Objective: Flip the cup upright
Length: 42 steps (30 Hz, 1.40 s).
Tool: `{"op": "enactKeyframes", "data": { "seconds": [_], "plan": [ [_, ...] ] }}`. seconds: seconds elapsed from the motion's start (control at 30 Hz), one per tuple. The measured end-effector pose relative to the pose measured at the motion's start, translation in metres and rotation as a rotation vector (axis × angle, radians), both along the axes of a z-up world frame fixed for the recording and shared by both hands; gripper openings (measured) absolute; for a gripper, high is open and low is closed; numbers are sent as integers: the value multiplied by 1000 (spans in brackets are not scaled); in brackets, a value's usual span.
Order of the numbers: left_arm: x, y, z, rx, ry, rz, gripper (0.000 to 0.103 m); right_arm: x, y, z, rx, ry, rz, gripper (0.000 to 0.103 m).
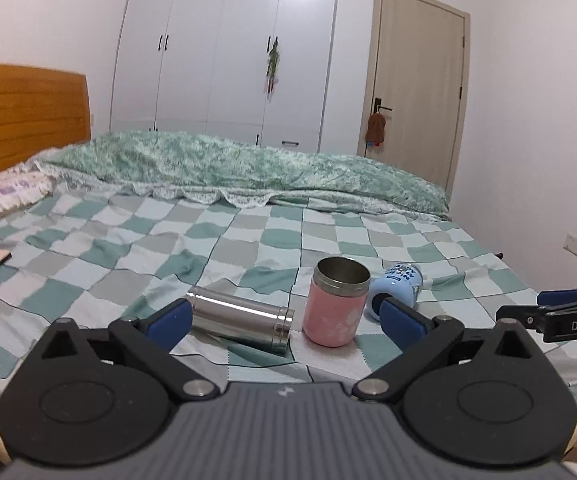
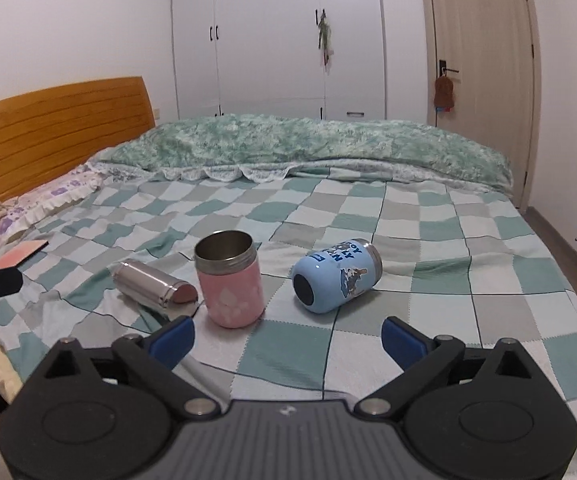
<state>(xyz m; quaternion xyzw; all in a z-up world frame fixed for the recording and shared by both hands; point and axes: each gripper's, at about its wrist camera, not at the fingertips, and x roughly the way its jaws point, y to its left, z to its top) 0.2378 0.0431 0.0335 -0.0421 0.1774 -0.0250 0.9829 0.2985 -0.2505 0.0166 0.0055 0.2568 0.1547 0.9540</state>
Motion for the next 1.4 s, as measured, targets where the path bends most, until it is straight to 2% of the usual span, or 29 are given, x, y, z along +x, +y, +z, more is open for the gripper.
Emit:
{"op": "enactKeyframes", "data": {
  "seconds": [0.13,0.27,0.43,0.5,0.67,0.8,0.97,1.13,1.4],
  "plan": [
    [-38,-1,1,8,-34,1,103,-37,3,5,7,-38,28,100],
    [-77,-1,-8,44,-32,2,103,-83,5,10,20,-95,52,101],
    [-130,6,-11,-10,-55,27,103,-141,11,8,9,-139,84,101],
    [-147,6,-11,-8,-67,48,103,-166,14,4,-14,-167,92,103],
    [-189,-3,-21,68,-117,59,103,-222,24,-8,-37,-212,90,103],
    [-224,-14,-39,103,-112,46,103,-258,27,-14,-23,-262,94,103],
    [-244,-25,-47,43,-122,58,103,-283,21,-24,117,-253,93,103],
    [-253,-34,-44,59,-176,75,103,-300,17,-27,104,-314,68,103],
    [-251,-35,-45,57,-175,85,103,-294,13,-30,129,-296,62,103]
  ]
}}
